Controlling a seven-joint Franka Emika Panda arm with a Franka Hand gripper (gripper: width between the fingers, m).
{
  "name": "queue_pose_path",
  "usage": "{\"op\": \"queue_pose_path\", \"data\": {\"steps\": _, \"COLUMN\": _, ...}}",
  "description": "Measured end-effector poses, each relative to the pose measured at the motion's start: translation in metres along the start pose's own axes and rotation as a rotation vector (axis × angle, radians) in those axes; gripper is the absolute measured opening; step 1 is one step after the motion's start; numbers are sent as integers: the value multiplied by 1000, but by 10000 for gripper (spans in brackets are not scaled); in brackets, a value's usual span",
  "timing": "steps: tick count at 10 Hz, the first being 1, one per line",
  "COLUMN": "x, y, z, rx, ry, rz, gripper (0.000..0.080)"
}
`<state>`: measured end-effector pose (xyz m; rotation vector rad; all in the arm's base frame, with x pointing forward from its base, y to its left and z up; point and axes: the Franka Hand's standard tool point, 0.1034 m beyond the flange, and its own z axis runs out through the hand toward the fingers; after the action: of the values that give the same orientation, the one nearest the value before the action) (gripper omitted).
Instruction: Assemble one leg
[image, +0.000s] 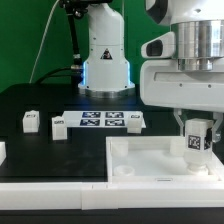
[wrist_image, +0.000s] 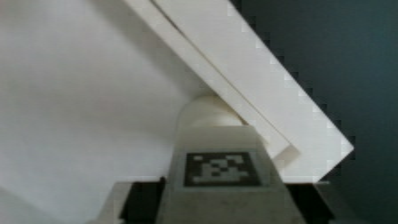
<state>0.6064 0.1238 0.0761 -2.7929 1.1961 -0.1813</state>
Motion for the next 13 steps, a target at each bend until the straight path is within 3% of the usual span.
{"op": "queue_pose_path", "data": {"steps": 3, "x": -2, "y": -2, "z": 0, "rx": 10, "ry": -17, "rz": 118, "gripper": 300}}
{"op": "queue_pose_path", "data": {"steps": 5, "x": -2, "y": -1, "z": 0, "rx": 10, "ry": -16, "rz": 4, "gripper": 610}}
{"op": "queue_pose_path", "data": {"steps": 6, "x": -3, "y": -2, "z": -1, "rx": 1, "ry": -22, "rz": -96, "gripper": 638}}
{"op": "queue_pose_path", "data": {"steps": 9, "x": -2, "y": -3, "z": -3, "rx": -2, "ry": -35, "rz": -561, "gripper": 646}}
{"op": "queue_pose_path", "data": {"steps": 13, "x": 3, "y": -1, "z": -3, "rx": 5, "ry": -27, "rz": -961, "gripper": 649}}
